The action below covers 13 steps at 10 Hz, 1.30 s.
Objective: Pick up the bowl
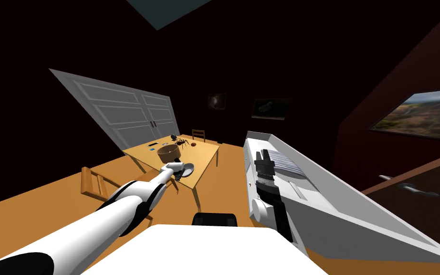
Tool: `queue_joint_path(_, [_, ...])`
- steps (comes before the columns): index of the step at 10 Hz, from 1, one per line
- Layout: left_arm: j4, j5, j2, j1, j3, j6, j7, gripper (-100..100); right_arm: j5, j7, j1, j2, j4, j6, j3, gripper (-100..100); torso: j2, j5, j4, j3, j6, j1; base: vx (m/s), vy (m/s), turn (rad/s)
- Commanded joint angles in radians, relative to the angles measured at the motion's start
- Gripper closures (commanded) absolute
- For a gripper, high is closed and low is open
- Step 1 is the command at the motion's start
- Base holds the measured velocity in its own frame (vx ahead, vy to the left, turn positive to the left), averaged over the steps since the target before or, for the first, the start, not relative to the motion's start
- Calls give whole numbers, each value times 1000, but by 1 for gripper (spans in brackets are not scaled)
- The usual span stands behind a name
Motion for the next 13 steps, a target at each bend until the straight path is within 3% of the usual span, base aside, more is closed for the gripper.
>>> queue_joint_path(1, [34,5,-4,-7,0,3,-2,-100,0,0,0,0,0,0,0,0,0,0,0,0,0,0,9,-8,-14])
queue_joint_path(3, [18,3,-4,-1,0,12,2,-100,0,0,0,0,0,0,0,0,1,0,0,1,0,0,0,0,0])
queue_joint_path(4, [24,3,-4,-3,0,9,1,0,0,0,0,0,0,0,0,0,1,0,0,1,0,1,0,0,0])
queue_joint_path(5, [34,-4,-17,16,-1,-23,8,-100,0,0,0,0,0,0,0,0,1,0,1,1,0,1,40,23,-15])
queue_joint_path(6, [34,-4,-17,16,-1,-23,8,-100,0,0,0,0,0,0,0,0,-1,0,0,0,0,2,50,31,-15])
queue_joint_path(7, [45,-12,-31,35,-1,-55,15,-100,0,0,0,0,0,0,0,0,-2,0,0,-1,0,3,65,31,-15])
queue_joint_path(8, [44,-7,-23,21,-1,-37,9,-100,0,0,0,0,0,0,0,0,-3,0,0,-1,0,3,33,14,-4])
queue_joint_path(9, [44,-7,-23,23,-1,-40,10,100,0,0,0,0,0,0,0,0,-1,0,0,-1,0,2,5,3,1])
queue_joint_path(13, [45,-7,-23,23,-1,-39,10,100,0,0,0,0,0,0,0,0,1,0,1,1,0,1,0,0,0])
